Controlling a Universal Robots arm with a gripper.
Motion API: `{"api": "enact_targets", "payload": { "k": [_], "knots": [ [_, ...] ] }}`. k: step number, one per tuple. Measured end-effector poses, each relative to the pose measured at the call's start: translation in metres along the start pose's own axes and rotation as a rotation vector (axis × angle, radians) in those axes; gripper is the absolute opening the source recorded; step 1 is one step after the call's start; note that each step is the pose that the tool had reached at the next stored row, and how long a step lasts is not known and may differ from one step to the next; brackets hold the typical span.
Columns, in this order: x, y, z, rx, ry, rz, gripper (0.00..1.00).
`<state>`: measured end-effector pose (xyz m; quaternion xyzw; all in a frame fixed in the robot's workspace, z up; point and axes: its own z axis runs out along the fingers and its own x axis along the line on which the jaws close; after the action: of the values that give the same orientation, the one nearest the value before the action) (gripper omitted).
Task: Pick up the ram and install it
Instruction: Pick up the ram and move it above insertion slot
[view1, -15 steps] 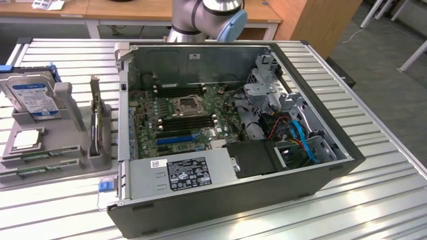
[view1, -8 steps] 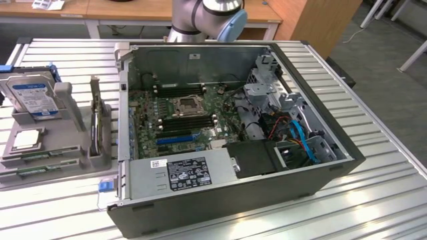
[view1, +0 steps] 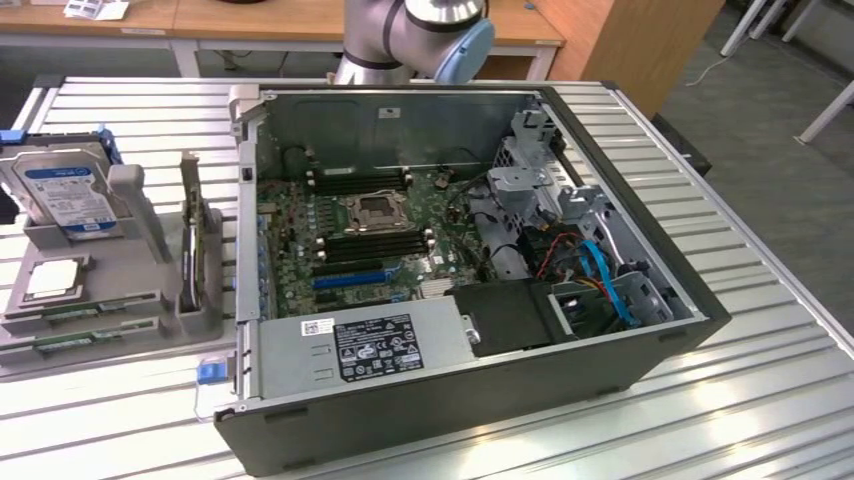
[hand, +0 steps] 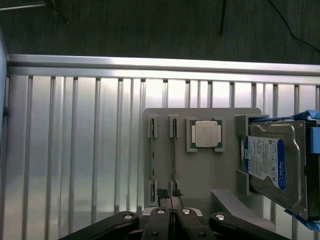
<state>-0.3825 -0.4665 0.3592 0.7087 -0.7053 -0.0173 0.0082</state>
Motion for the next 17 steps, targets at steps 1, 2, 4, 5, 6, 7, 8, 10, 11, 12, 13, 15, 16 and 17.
{"api": "enact_targets", "payload": {
  "k": [1, 2, 4, 5, 6, 7, 8, 10, 11, 12, 13, 15, 16, 17],
  "knots": [
    [0.000, -0.0001, 0.0018, 0.0001, -0.0001, 0.000, 0.11],
    [0.000, -0.0001, 0.0036, 0.0000, 0.0000, 0.000, 0.11],
    [0.000, -0.0003, 0.0071, 0.0000, 0.0000, 0.000, 0.11],
    [0.000, -0.0003, 0.0090, 0.0001, -0.0001, 0.000, 0.11],
    [0.000, -0.0004, 0.0110, 0.0001, -0.0001, 0.000, 0.11],
    [0.000, -0.0005, 0.0127, 0.0001, -0.0001, 0.000, 0.11],
    [0.000, -0.0005, 0.0145, 0.0001, -0.0001, 0.000, 0.11],
    [0.000, -0.0006, 0.0181, 0.0000, 0.0000, 0.000, 0.11],
    [0.000, -0.0007, 0.0199, 0.0000, 0.0000, 0.000, 0.11],
    [0.000, -0.0008, 0.0218, 0.0001, 0.0000, 0.000, 0.11],
    [0.000, -0.0009, 0.0236, 0.0001, 0.0000, 0.000, 0.11],
    [0.001, -0.0010, 0.0272, 0.0000, 0.0000, 0.000, 0.11],
    [0.001, -0.0011, 0.0290, 0.0001, -0.0001, 0.000, 0.11],
    [0.001, -0.0011, 0.0308, 0.0000, 0.0000, 0.000, 0.11]
  ]
}}
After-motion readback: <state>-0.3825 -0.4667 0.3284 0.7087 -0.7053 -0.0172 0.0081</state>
